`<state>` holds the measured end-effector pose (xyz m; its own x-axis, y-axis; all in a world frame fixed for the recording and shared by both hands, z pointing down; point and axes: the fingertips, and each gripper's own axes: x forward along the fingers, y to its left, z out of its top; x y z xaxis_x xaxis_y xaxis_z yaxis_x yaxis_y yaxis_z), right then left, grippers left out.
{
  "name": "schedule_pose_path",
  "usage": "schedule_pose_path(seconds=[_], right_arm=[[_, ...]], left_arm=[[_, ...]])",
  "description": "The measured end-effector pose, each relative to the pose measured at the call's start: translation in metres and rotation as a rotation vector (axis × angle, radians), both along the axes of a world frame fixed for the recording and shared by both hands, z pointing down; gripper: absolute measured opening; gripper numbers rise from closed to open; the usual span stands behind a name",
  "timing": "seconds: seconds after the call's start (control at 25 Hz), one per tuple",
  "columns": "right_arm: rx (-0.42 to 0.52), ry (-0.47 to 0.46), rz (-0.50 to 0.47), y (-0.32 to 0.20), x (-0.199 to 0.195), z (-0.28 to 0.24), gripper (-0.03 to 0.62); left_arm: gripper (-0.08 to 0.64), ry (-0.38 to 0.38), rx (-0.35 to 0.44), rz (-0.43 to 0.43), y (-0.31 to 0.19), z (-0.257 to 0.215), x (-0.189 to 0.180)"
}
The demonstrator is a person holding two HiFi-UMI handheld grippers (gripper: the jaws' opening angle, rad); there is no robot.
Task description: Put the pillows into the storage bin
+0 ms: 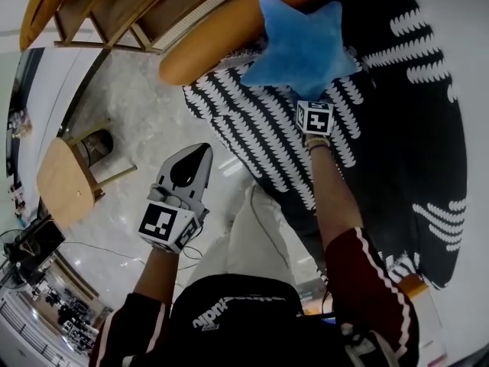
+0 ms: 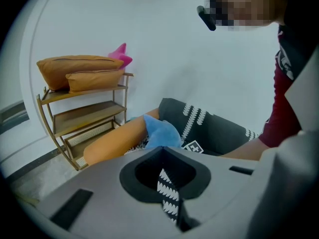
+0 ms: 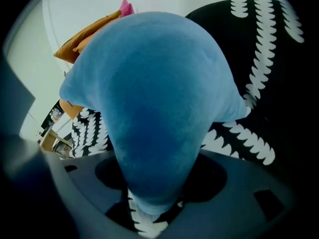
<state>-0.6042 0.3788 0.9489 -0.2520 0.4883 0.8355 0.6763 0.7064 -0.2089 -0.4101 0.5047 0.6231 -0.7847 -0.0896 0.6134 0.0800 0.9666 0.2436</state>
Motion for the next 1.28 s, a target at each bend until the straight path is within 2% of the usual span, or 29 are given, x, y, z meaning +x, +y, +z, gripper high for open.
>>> schedule_pose_path(seconds=[0.2,0.48,0.72,0.96,1.16,1.28], right_arm=[[0.025,-0.004,-0.001,-0.017,-0.012,-0.037,0.179],[0.029,-0.023,-0.024,-0.023,-0.006,-0.081,0.104],[0.026,-0.059,-0.052,-0.039,0.006,-0.115,0.078],[-0.006,-0.136,-0.07,-0.045,0.006,-0.167,0.075],[-0.031,-0.171,-0.071,-0.054,0.029,-0.215,0.077],[-0.049,-0.208,-0.068,-0.051,0.041,-0.248,0.077]], left_arm=[[0.003,-0.012,0.012,-0.024,0.001,-0.03,0.005],[0.003,-0.032,0.037,-0.038,0.005,-0.058,0.02],[0.002,-0.096,0.013,-0.052,-0.001,-0.088,0.03],[0.003,-0.182,-0.035,-0.075,0.002,-0.129,0.038],[0.003,-0.225,-0.049,-0.089,-0.002,-0.164,0.067],[0.003,-0.278,-0.075,-0.089,0.003,-0.187,0.086]])
